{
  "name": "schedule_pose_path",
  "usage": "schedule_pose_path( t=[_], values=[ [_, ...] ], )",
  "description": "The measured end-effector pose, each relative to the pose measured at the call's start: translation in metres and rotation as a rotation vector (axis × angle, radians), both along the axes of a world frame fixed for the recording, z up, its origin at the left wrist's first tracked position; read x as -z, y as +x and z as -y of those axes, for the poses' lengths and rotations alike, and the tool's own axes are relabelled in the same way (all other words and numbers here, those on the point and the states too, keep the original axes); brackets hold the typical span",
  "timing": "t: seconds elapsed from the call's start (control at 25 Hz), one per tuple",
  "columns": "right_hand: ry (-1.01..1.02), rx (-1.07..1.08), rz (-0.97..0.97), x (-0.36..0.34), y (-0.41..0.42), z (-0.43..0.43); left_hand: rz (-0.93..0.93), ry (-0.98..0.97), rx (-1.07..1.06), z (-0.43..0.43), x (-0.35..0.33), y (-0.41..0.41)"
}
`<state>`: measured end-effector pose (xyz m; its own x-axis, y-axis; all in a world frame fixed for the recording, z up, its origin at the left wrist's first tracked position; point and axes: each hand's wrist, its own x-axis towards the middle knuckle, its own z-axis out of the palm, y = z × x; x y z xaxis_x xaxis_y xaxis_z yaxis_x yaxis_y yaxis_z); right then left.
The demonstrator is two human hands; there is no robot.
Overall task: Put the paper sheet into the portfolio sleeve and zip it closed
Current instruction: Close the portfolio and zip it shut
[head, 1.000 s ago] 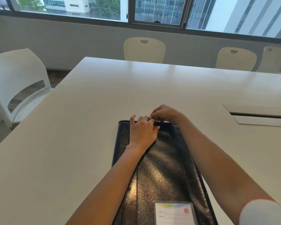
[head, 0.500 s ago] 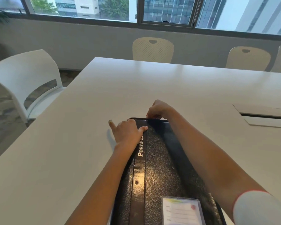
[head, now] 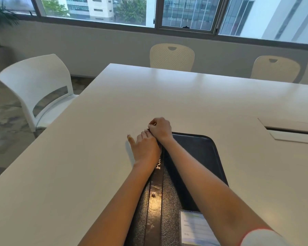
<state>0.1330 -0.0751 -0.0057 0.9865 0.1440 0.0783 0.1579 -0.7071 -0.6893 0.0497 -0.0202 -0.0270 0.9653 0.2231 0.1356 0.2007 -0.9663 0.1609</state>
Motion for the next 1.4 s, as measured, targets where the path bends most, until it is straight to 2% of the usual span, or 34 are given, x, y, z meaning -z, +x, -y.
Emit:
schedule_pose_path(
  t=[0.12,0.24,0.4,0.72,0.84,1.0,1.12,1.24,1.4],
  values=[
    [-0.048,-0.112,0.123,0.01,-0.027,0.029,-0.049,-0.002,-0.019,0.004,0.001,0.001],
    [-0.249,-0.184,0.183,0.016,-0.049,0.069,-0.11,-0.026,-0.041,0.006,-0.005,0.002],
    [-0.487,-0.22,0.116,0.023,-0.078,0.107,-0.121,-0.036,-0.024,0.005,-0.008,-0.003],
    [-0.552,-0.084,0.034,0.026,-0.131,0.158,-0.155,-0.023,0.034,-0.006,-0.015,-0.046],
    [-0.525,-0.03,0.014,0.028,-0.149,0.18,-0.111,-0.055,0.07,-0.015,-0.01,-0.068],
    [-0.355,0.077,0.017,0.035,-0.173,0.209,-0.07,-0.068,0.097,-0.026,-0.005,-0.09],
    [-0.354,0.173,0.023,0.041,-0.188,0.22,-0.089,-0.05,0.053,-0.032,-0.001,-0.103],
    [-0.333,0.194,-0.035,0.045,-0.194,0.22,-0.083,-0.113,0.082,-0.035,0.002,-0.109],
    [-0.074,0.217,-0.048,0.041,-0.194,0.206,-0.017,-0.165,0.097,-0.034,0.006,-0.115]
  ],
)
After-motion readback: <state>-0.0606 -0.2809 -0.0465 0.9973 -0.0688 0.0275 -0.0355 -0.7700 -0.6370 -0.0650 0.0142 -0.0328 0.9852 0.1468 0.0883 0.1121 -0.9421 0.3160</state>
